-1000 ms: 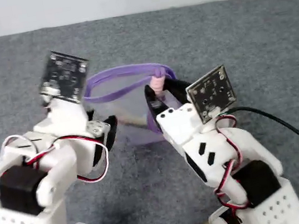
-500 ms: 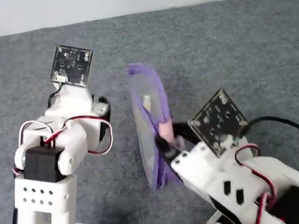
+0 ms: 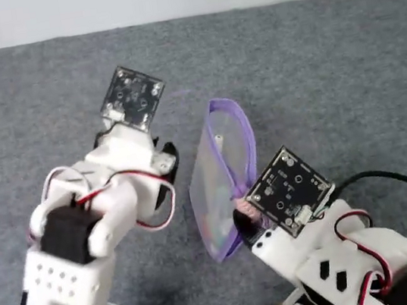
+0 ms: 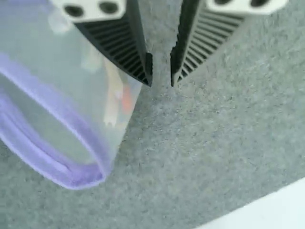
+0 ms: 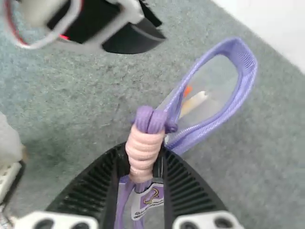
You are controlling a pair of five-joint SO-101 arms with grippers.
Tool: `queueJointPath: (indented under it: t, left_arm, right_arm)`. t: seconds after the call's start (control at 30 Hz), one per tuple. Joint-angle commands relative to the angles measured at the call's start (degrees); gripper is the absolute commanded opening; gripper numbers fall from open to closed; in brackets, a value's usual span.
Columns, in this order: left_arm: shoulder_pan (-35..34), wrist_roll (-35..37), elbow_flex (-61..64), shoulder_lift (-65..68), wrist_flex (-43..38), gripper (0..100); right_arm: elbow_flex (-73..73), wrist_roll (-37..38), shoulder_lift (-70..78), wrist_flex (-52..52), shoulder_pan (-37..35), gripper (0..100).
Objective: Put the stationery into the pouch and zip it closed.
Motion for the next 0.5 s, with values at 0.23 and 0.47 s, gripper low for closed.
queueJointPath:
  t: [0.23,0.47]
  left_arm:
    - [0.6,6.9,-5.5,-6.4,14.3,31]
    - [9.3,10.1,-1.3,-6.3,10.0,31]
  right_arm:
    - [1.5,8.0,1.3,-9.7,9.2,0.8]
    - [1.5,4.7,1.3,-13.6,9.1,0.8]
